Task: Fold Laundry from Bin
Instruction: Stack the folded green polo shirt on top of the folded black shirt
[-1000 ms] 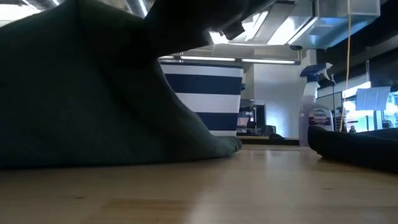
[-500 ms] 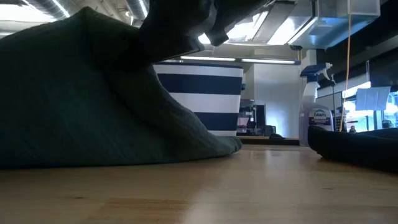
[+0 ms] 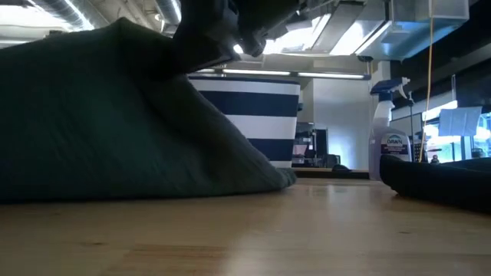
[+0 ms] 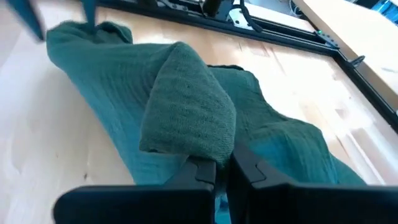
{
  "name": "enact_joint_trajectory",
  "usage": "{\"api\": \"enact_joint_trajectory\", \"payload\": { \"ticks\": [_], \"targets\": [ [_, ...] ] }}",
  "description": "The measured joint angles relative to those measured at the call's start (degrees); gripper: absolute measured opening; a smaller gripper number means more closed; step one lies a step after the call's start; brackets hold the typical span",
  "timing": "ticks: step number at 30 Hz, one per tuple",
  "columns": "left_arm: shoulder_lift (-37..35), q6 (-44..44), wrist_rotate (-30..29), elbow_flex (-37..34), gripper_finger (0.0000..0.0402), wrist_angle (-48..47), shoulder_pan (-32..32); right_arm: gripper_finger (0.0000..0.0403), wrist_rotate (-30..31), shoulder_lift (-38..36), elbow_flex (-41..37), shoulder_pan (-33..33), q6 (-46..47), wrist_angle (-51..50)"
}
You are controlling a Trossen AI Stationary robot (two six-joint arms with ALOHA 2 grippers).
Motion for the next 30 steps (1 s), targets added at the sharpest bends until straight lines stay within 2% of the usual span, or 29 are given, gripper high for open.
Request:
{"api": "enact_joint_trajectory", "payload": {
  "ticks": [6, 15, 21, 30],
  "targets": [
    [0.00, -2.03, 2.06, 0.26, 0.0179, 5.74, 1.25, 0.0007, -1.84, -0.19, 0.02, -1.73, 0.93, -0.59],
    [0.44, -11.72, 5.59, 0.31, 0.0179, 0.06, 2.64, 0.0007, -3.05, -0.18, 0.02, -2.20, 0.94, -0.19],
    [0.42, -11.78, 6.81, 0.31, 0.0179, -0.50, 3.89, 0.0007, -3.04, -0.17, 0.02, -2.15, 0.92, -0.21],
    [0.42, -10.72, 7.23, 0.28, 0.0179, 3.73, 4.22, 0.0007, -3.40, -0.17, 0.02, -2.49, 0.87, -0.23]
  ]
}}
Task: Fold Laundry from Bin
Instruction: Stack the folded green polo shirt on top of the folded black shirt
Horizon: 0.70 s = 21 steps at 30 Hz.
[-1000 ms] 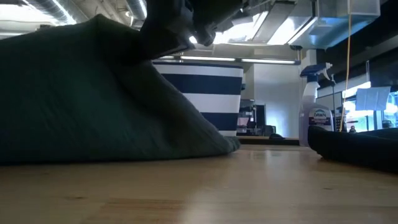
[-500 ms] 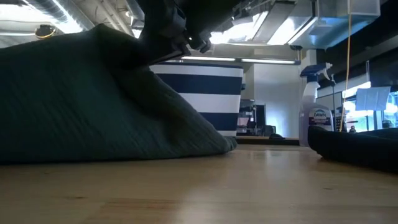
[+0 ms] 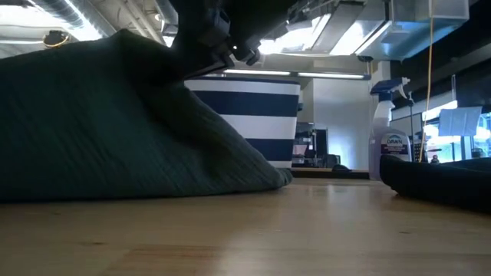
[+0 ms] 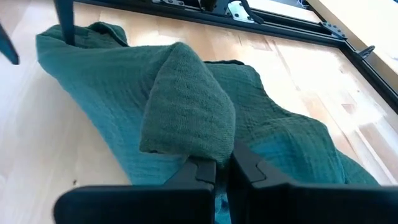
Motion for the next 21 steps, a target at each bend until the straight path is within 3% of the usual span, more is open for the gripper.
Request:
{"api": "enact_joint_trajectory", "payload": {
  "ticks": [17, 21],
  "targets": [
    [6.10, 0.28, 3.38, -0.02, 0.0178, -7.11, 1.88, 0.0007, -2.19, 0.02, -0.01, -0.30, -0.07, -0.81],
    [6.10, 0.56, 3.03, -0.02, 0.0147, -10.26, 1.88, 0.0007, -3.96, 0.02, -0.02, -0.17, 0.03, -3.04]
  ]
}}
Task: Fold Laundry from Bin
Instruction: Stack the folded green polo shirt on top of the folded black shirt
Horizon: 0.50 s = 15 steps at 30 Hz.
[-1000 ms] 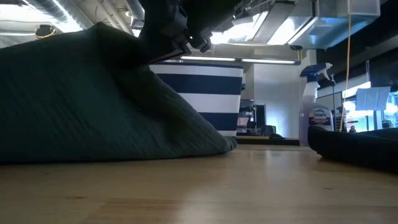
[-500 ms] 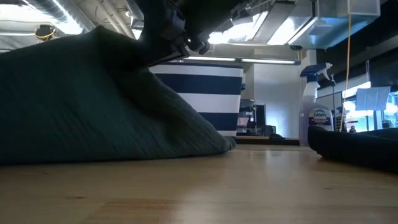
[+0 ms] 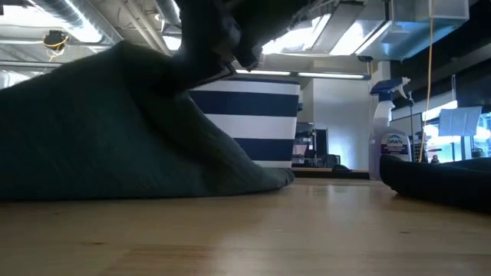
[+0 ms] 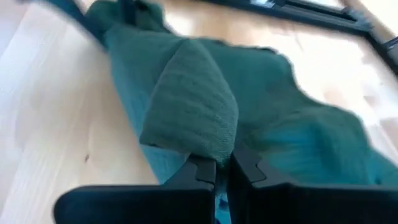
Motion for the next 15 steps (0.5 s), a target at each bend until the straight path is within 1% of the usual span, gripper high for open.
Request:
{"api": "enact_joint_trajectory", "payload": {
  "ticks": [2, 4, 5, 6, 9, 12, 15],
  "targets": [
    [0.00, 0.14, -0.24, 0.00, 0.0107, -0.91, 0.00, 0.0007, -1.29, 0.00, 0.00, 0.35, 0.10, -1.83],
    [0.00, 1.67, -0.71, 0.00, 0.0049, -1.04, -0.04, 0.0011, -2.17, 0.00, 0.01, 0.72, 0.10, -4.20],
    [0.00, 2.70, -1.03, 0.00, 0.0026, -0.85, -0.04, 0.0020, -2.54, 0.00, 0.00, 0.95, 0.06, -5.45],
    [0.00, 3.22, -1.46, 0.00, 0.0015, -0.74, -0.04, 0.0031, -2.40, 0.00, 0.00, 1.22, 0.04, -6.57],
    [-0.02, 6.36, -1.73, 0.00, 0.0006, -0.76, 0.41, 0.0075, -0.31, -1.15, -0.07, 2.70, -0.14, -11.48],
    [-0.02, 8.96, -1.74, 0.20, 0.0004, -0.86, 1.20, 0.0122, 2.83, -3.85, -0.07, 4.72, -0.03, -16.88],
    [-0.02, 11.25, -2.35, 1.17, 0.0003, -0.98, 1.84, 0.0168, 4.35, -6.85, -0.07, 6.83, 0.09, -17.30]
  ]
}}
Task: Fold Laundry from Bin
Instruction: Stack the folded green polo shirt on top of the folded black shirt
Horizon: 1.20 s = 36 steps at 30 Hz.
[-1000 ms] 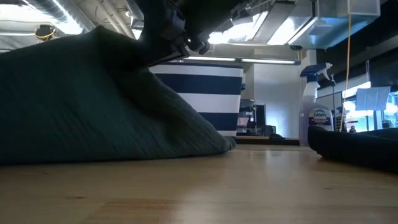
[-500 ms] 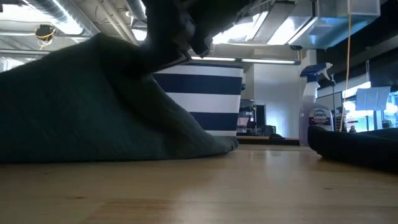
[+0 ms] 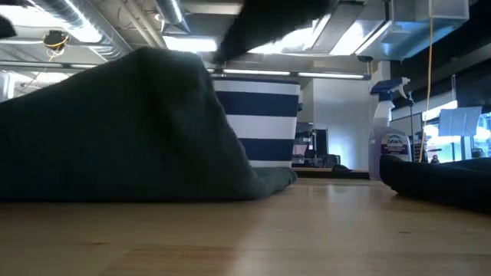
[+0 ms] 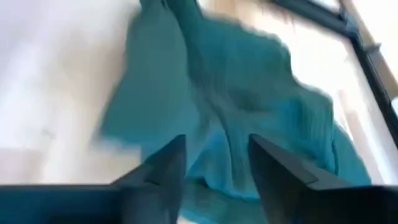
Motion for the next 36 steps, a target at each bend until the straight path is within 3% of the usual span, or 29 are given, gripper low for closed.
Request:
{"api": "enact_joint_trajectory", "payload": {
  "ticks": [5, 10, 20, 36],
  "targets": [
    [0.00, 3.47, -3.16, 2.32, 0.0002, -0.20, 1.04, 0.0233, -0.83, -2.15, 0.13, 2.12, -0.20, 9.86],
    [-0.02, 5.40, -4.64, 3.38, 0.0001, -0.46, 1.66, 0.0269, -3.90, -0.29, 0.13, 2.10, -0.48, 17.72],
    [-0.09, 7.30, -9.26, 9.45, 0.0001, -7.51, 4.27, 0.0275, -3.61, 7.37, 5.98, 2.08, -2.26, 19.55],
    [-0.07, 17.40, -12.16, 16.90, 0.0000, -9.50, 10.91, 0.0275, 1.42, 9.62, 6.88, 2.06, 7.23, 17.00]
  ]
}}
